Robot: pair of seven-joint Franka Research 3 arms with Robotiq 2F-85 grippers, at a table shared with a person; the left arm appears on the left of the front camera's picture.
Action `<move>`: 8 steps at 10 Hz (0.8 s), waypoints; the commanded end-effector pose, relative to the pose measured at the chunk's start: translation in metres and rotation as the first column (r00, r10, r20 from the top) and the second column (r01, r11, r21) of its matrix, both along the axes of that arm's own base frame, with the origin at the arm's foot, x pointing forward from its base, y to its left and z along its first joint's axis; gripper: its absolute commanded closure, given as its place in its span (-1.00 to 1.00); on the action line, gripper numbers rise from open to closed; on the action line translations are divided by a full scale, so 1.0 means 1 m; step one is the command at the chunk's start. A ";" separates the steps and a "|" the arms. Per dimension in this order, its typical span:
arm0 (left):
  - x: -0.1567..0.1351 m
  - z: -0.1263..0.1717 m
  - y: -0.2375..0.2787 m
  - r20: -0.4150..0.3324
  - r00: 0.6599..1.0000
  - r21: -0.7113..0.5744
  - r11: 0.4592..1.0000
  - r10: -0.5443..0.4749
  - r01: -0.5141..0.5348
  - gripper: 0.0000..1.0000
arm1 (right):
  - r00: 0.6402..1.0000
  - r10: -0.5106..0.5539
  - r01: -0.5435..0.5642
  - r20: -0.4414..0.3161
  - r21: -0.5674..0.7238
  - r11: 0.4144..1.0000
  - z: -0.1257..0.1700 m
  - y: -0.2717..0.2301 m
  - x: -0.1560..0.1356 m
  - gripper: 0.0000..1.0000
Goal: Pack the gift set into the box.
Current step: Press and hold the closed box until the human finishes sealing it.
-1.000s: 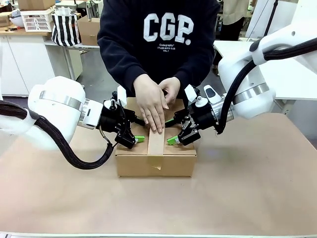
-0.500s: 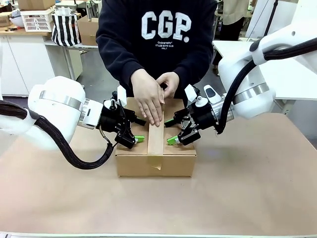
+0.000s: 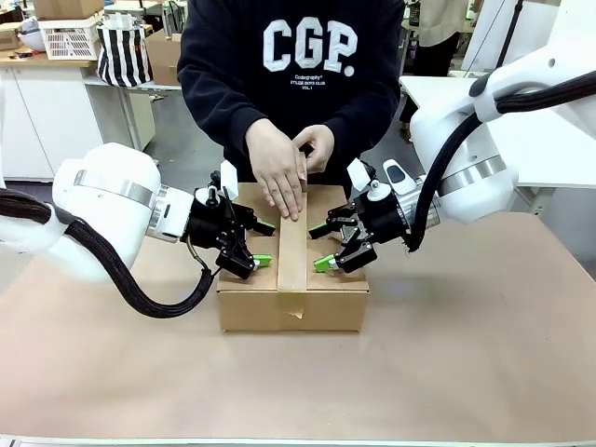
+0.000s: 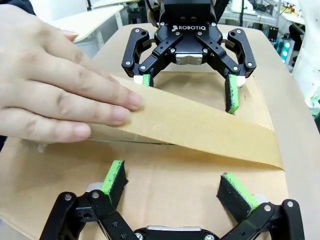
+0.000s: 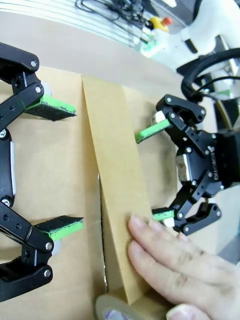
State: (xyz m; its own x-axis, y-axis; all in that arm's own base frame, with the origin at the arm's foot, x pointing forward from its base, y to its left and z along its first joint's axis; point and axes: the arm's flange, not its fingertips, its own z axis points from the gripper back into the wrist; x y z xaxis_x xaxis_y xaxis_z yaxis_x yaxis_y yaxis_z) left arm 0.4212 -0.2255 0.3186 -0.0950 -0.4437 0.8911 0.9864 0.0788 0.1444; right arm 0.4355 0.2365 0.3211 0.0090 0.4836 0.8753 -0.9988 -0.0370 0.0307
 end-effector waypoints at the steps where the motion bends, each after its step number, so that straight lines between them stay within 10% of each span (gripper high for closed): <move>1: -0.001 -0.004 0.001 -0.004 1.000 0.001 1.000 -0.003 0.003 -1.00 | 1.000 -0.001 0.001 0.000 -0.006 1.000 -0.002 0.001 -0.001 -1.00; 8: -0.001 -0.004 0.001 -0.004 1.000 0.001 1.000 -0.003 0.003 -1.00 | 1.000 -0.001 0.001 0.000 -0.006 1.000 -0.002 0.001 -0.001 -1.00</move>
